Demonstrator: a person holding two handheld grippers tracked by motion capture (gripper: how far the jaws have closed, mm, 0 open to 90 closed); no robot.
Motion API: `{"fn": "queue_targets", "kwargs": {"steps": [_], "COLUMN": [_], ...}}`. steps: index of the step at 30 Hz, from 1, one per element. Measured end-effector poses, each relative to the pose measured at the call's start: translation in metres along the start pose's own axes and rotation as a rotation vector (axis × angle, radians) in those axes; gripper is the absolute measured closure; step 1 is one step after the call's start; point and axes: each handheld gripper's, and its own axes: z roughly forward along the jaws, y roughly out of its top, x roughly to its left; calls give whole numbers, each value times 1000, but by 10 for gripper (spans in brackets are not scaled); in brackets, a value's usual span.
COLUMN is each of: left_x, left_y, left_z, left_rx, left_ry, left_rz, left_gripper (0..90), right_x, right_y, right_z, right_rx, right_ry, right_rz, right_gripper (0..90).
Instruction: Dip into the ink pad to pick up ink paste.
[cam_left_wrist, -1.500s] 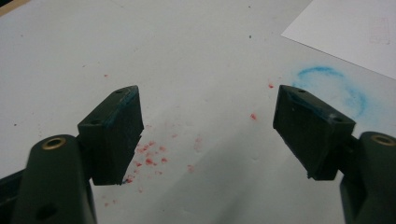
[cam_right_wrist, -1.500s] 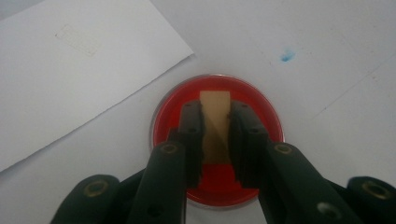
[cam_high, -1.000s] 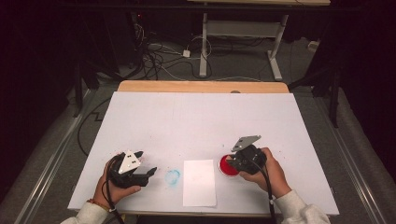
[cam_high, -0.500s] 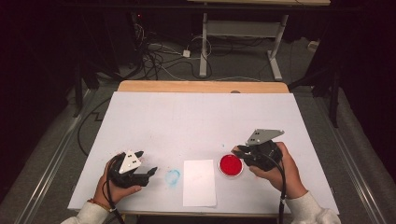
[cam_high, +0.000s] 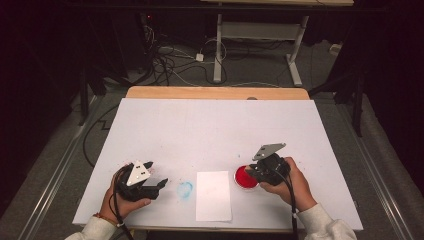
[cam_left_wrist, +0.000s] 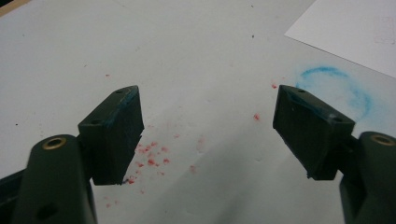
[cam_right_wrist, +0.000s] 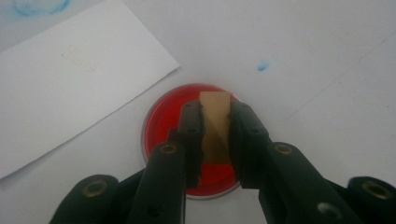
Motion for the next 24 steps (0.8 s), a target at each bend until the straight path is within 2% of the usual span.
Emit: {"fn": "queue_targets", "kwargs": {"steps": [4, 13, 24], "left_x": [0, -1, 0], "left_y": [0, 0, -1], "left_z": [0, 0, 0], "left_rx": [1, 5, 4], "left_ry": [1, 1, -1], "left_rz": [1, 6, 5], "left_gripper": [235, 236, 236], "right_x": [5, 7, 7], "right_y": [-2, -4, -5], "right_z": [12, 14, 15], "right_rx": [54, 48, 43], "right_ry": [7, -7, -6], "right_rz": [-23, -35, -29], "right_gripper": [765, 766, 767]}}
